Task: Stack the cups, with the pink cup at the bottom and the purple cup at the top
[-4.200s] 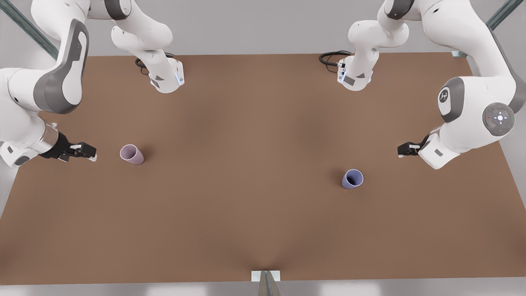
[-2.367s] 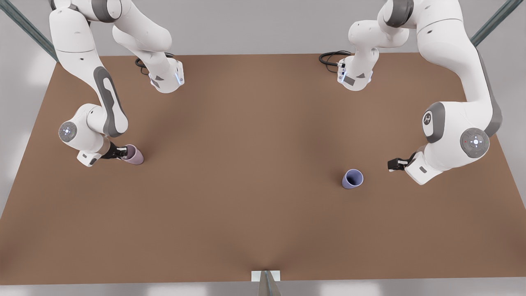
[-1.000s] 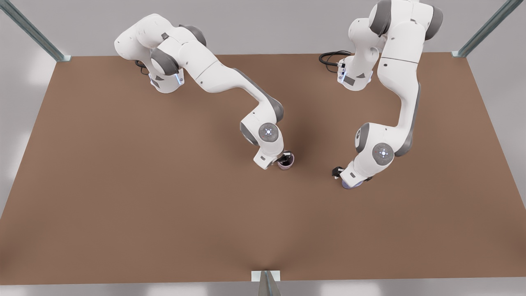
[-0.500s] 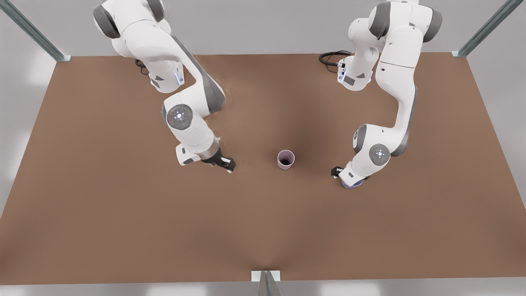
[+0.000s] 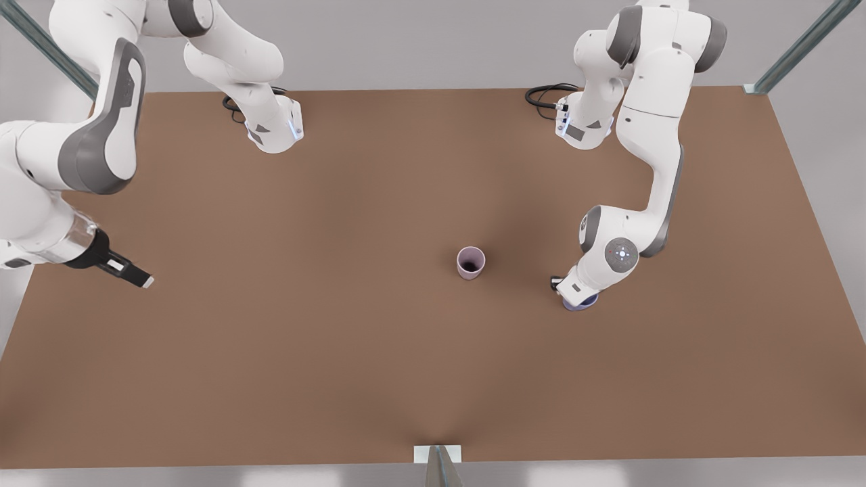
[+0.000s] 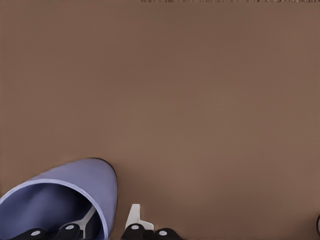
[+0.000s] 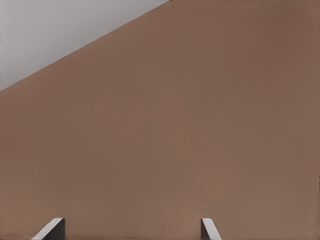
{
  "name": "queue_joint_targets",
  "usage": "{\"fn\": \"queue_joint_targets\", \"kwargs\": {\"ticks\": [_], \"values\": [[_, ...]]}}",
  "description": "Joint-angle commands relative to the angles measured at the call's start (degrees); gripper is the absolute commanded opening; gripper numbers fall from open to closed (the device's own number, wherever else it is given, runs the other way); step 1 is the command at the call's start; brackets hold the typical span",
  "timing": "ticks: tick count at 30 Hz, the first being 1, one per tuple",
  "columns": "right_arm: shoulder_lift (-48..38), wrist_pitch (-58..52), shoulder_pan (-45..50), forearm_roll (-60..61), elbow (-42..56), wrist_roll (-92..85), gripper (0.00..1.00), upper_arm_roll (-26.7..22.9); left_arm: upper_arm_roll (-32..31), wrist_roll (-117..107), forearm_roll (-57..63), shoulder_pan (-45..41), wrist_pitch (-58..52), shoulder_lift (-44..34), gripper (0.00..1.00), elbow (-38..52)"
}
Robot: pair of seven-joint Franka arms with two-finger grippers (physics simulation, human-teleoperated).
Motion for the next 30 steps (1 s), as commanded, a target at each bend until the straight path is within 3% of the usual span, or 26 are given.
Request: {"fn": "queue_joint_targets", "kwargs": {"ticks": [1,6,10,16,30], "values": [[1.3,0.2,0.2,0.4,0.6,-24.2,1.0,0.0,0.0,-0.5,0.0,0.0,0.2,0.0,0.4,0.0],[1.6,1.2,0.1,0.6,1.2,-24.1,1.0,0.0,0.0,-0.5,0.0,0.0,0.2,0.1,0.36,0.3],[1.6,1.3,0.0,0.7,1.6,-24.1,1.0,0.0,0.0,-0.5,-0.1,0.0,0.2,0.3,0.26,0.4],[1.6,1.4,0.0,0.6,1.6,-24.7,1.0,0.0,-0.1,-3.1,0.0,-0.5,-1.8,-2.2,0.22,0.6],[1.7,2.1,-0.1,0.7,1.6,-24.1,1.0,0.0,-0.1,-25.9,1.1,-18.7,-13.4,-8.2,0.21,11.4]]}}
